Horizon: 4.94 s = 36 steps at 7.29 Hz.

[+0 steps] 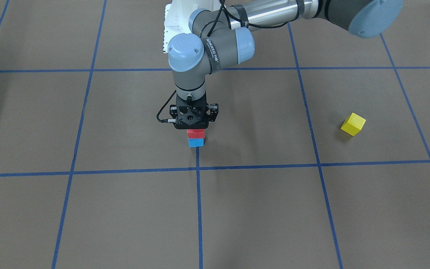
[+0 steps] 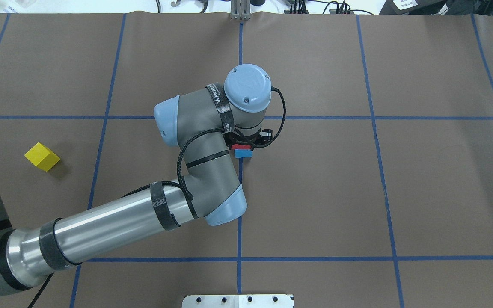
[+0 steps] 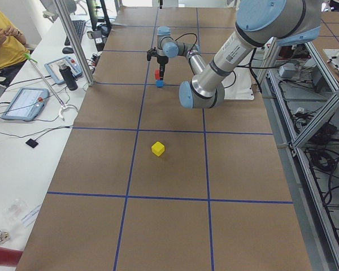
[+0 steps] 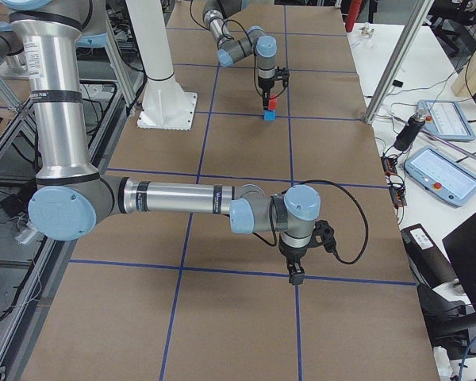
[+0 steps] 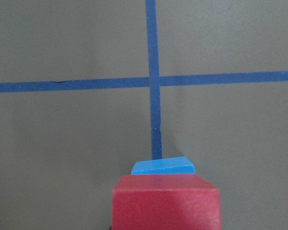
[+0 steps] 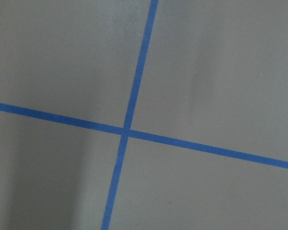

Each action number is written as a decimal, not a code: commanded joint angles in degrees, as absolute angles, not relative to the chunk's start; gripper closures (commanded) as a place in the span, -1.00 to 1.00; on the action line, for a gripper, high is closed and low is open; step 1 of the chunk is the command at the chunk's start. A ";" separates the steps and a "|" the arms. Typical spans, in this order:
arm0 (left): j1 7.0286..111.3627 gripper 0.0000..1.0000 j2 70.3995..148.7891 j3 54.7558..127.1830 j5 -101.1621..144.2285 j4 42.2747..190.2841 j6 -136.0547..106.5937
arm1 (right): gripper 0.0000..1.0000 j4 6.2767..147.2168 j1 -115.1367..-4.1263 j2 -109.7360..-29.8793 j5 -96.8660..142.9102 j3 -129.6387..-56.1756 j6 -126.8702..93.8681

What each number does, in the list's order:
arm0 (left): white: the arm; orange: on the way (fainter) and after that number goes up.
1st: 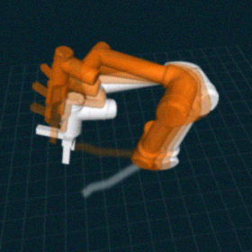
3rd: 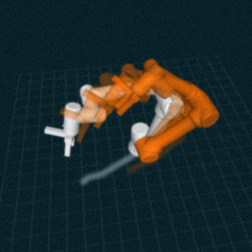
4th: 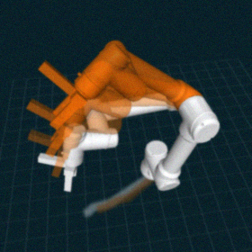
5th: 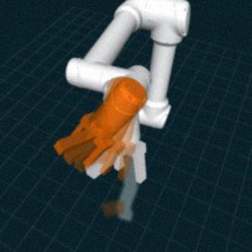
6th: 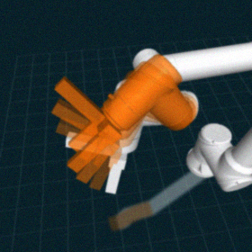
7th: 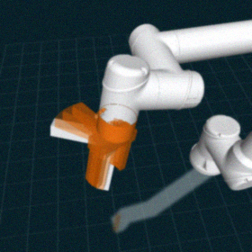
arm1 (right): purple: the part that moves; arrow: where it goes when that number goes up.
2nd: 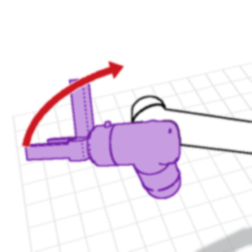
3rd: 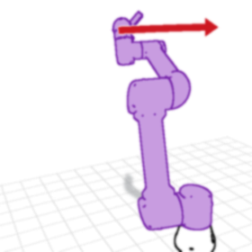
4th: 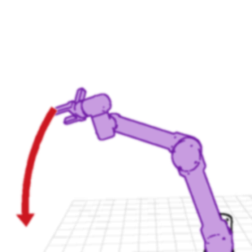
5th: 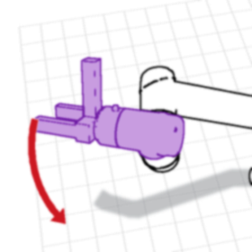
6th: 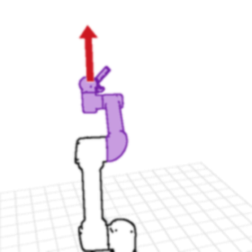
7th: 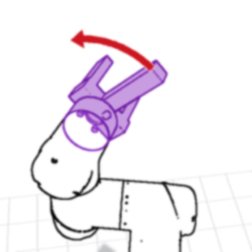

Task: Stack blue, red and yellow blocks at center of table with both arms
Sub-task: 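Lower the red cube onto the blue cube and open the left gripper, then move the left gripper back over the yellow cube, then lower the left gripper and close it on the yellow cube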

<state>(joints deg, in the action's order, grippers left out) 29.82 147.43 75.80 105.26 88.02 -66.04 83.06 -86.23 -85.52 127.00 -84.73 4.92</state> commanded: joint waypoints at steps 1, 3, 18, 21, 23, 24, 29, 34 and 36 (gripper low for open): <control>29.53 -0.02 147.39 75.67 105.29 88.07 -66.01 | -1.00 83.06 -86.22 -85.52 127.00 -84.73 5.01; 29.36 -0.18 147.48 75.67 105.29 88.15 -66.01 | -1.00 83.06 -86.22 -85.52 126.91 -84.64 5.01; 36.90 -1.00 126.46 106.87 111.79 81.08 -50.25 | -1.00 82.97 -86.31 -85.87 127.09 -85.08 5.01; 43.04 -1.00 103.24 119.70 111.97 84.17 -29.95 | -1.00 82.97 -86.22 -85.96 127.09 -85.25 4.92; 45.78 -1.00 92.69 118.22 112.06 95.39 -22.09 | -1.00 82.97 -86.22 -86.04 127.00 -85.25 4.92; 46.66 -1.00 89.16 116.56 112.06 100.41 -19.10 | -1.00 82.97 -86.22 -86.04 127.00 -85.25 5.01; 47.55 -1.00 88.77 100.28 117.95 121.20 -18.63 | -1.00 82.97 -86.22 -86.04 126.91 -85.34 5.01; 54.49 -1.00 93.04 93.90 123.57 120.23 -15.55 | -1.00 82.88 -86.22 -86.13 126.91 -85.34 4.92; 54.49 -1.00 96.41 90.70 123.92 120.23 -15.91 | -1.00 82.88 -86.22 -86.05 126.91 -85.34 4.92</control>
